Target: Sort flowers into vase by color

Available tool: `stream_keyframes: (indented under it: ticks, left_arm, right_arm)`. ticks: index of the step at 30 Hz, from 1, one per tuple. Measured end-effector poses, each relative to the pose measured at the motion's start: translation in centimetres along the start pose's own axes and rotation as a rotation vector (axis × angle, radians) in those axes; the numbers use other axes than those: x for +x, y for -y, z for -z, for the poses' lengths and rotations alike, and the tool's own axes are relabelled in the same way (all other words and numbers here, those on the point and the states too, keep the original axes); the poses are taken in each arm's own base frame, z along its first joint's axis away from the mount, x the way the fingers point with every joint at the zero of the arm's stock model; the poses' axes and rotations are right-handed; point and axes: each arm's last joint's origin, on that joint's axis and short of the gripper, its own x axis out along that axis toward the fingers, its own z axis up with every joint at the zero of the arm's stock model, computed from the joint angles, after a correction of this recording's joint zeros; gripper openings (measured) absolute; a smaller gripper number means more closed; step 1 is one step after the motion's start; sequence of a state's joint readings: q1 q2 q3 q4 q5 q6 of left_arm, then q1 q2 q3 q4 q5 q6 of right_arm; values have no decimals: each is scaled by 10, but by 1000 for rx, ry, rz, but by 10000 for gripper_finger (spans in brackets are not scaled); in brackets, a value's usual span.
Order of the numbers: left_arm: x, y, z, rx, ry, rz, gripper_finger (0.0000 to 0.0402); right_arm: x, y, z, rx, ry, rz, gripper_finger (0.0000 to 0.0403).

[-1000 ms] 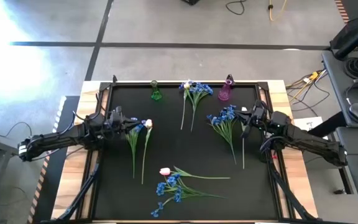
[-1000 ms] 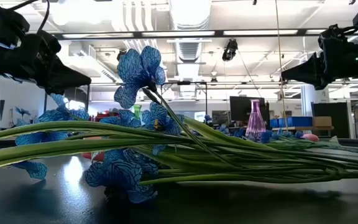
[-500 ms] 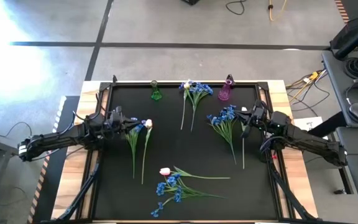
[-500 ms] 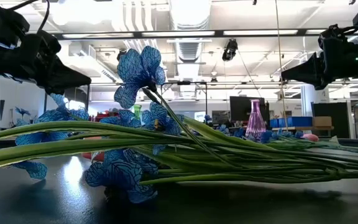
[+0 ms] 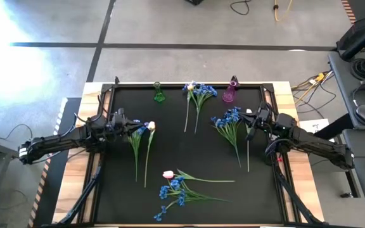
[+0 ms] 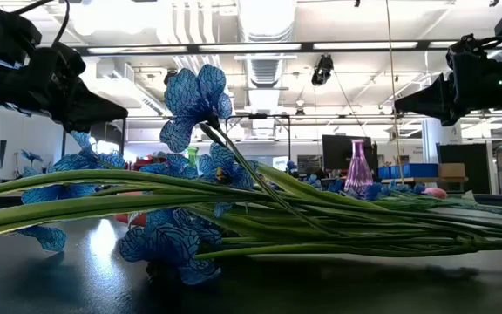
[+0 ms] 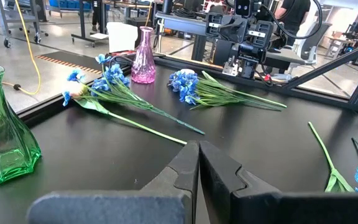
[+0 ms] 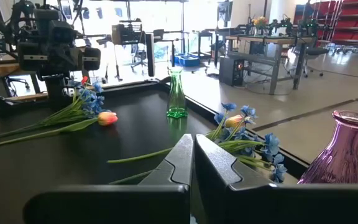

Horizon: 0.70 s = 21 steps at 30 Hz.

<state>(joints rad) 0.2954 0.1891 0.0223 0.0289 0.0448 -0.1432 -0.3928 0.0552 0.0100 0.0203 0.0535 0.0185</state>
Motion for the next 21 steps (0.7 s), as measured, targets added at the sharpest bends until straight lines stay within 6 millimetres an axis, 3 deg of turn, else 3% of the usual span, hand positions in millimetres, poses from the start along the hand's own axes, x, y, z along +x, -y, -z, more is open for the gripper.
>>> stream_keyframes:
  ticks: [8,10,13,15,21]
  left_arm:
    - [0,0,0,0,0,0,0]
    - [0,0,0,0,0,0,0]
    - [0,0,0,0,0,0,0]
    - [0,0,0,0,0,0,0]
    - [0,0,0,0,-1,-1,0]
  right_arm:
    - [0,0,-1,31,14,3,9]
    - [0,0,-1,121,16,-3,9]
    - [0,-2,-2,441,4,-65,9]
    - [0,-1,-3,556,22,-47,9]
    - [0,1,-4,655,58,23,9]
